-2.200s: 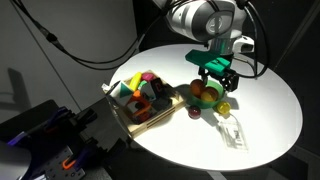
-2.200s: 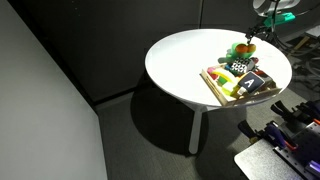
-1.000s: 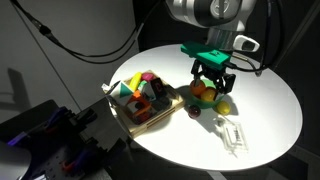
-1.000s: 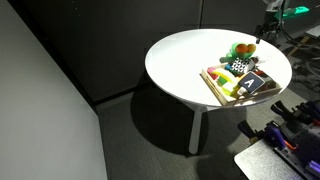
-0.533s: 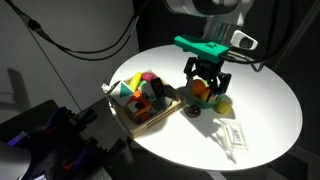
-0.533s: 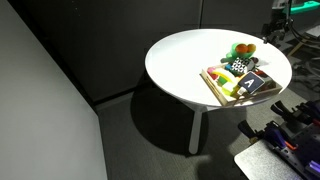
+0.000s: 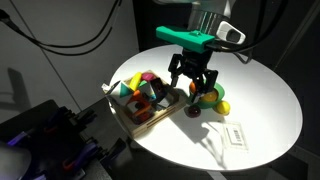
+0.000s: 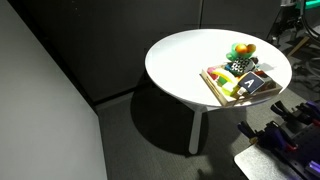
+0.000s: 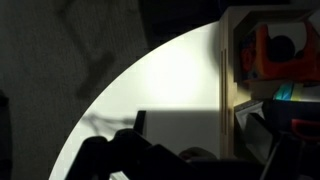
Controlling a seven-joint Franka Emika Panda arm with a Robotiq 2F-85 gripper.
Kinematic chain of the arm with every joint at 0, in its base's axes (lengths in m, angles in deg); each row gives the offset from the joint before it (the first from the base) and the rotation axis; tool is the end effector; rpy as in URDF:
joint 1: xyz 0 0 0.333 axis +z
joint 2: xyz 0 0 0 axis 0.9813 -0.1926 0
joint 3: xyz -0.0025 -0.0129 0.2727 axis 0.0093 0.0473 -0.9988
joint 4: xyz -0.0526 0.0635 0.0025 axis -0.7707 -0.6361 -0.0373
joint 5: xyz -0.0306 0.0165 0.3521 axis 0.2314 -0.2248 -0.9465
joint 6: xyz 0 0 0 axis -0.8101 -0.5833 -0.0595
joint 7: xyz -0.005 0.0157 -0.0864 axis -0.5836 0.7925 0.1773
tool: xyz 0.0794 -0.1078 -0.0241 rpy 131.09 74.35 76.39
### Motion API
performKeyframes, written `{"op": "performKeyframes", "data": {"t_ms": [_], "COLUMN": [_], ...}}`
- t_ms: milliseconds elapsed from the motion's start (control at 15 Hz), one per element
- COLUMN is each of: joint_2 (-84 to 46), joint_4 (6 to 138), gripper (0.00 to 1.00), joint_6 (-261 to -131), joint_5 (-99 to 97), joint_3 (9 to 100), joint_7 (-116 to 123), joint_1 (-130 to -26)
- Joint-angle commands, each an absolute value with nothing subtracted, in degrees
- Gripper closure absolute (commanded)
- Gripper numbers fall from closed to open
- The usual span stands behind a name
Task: Put the lemon plush toy in the green bowl
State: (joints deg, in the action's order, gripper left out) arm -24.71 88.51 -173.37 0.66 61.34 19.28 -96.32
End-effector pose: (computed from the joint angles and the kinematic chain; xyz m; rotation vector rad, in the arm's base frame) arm 0.4669 -0.2571 0.2395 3.0438 -0.3927 -0.5436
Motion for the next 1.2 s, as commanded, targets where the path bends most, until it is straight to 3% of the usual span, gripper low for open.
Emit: {"op": "performKeyframes", "data": {"t_ms": [0, 1133], "joint_2": [-17.98, 0.42], "joint_4": [95.45, 115.08], "gripper": [0.00, 0.00], "joint_6": [-172.78, -173.20], "joint_5": [3.61, 8.68], "joint_3": [61.83, 61.07], "joint_7": [21.84, 28.46], "joint_1": [-95.23, -90.63]}}
